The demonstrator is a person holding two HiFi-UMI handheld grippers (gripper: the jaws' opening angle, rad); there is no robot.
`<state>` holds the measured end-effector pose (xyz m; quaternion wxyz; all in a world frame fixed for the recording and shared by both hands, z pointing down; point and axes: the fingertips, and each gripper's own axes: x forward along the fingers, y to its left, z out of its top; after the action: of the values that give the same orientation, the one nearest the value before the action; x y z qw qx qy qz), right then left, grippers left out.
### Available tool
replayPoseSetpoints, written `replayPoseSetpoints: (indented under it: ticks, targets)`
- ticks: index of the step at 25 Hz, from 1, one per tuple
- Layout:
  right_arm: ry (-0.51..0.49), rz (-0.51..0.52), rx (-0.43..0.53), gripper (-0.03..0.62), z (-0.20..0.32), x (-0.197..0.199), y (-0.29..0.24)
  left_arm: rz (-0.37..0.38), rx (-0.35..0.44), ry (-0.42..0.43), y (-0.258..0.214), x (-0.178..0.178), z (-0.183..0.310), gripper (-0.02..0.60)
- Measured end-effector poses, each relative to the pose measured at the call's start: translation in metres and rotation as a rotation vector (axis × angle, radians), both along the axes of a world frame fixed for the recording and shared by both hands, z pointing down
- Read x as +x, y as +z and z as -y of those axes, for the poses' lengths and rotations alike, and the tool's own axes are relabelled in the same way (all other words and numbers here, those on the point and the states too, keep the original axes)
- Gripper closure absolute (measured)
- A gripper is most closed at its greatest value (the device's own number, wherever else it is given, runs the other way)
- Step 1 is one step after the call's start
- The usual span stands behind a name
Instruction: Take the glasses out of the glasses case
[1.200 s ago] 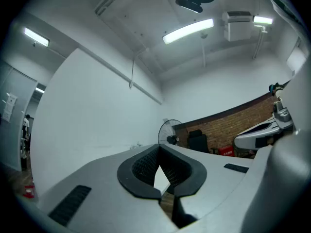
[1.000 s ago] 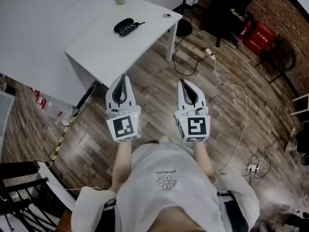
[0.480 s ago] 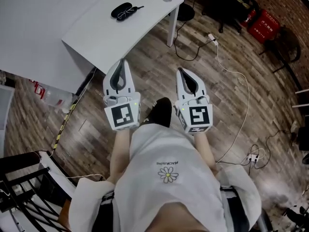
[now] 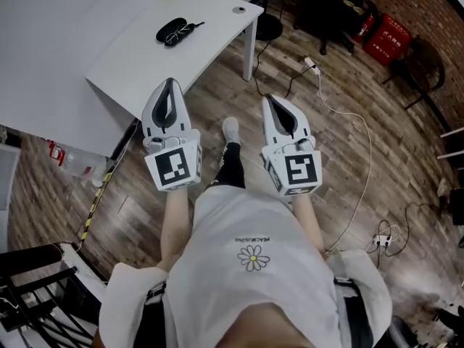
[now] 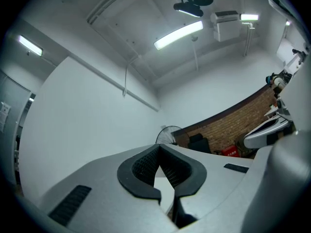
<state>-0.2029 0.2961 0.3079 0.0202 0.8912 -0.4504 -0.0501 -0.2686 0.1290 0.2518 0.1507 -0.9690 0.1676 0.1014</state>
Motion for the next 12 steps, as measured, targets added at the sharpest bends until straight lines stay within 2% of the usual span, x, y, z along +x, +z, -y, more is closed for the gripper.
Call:
replayPoseSetpoints:
  ticks: [2, 7, 12]
  targets:
    - [0.005, -0.005, -0.01, 0.585, 0.007, 0.013, 0.001, -0.017, -0.021, 0.004, -0.001, 0.011, 0.007, 0.565]
    - [-0.002, 0.012, -0.054, 0.585, 0.041, 0.052, 0.017, 0.001, -0.03, 0.008, 0.016, 0.053, 0.045, 0.565]
    - [-0.036, 0.052, -0.083, 0.585, 0.079, 0.108, 0.029, 0.009, -0.033, -0.008, 0.021, 0.111, 0.081, 0.565]
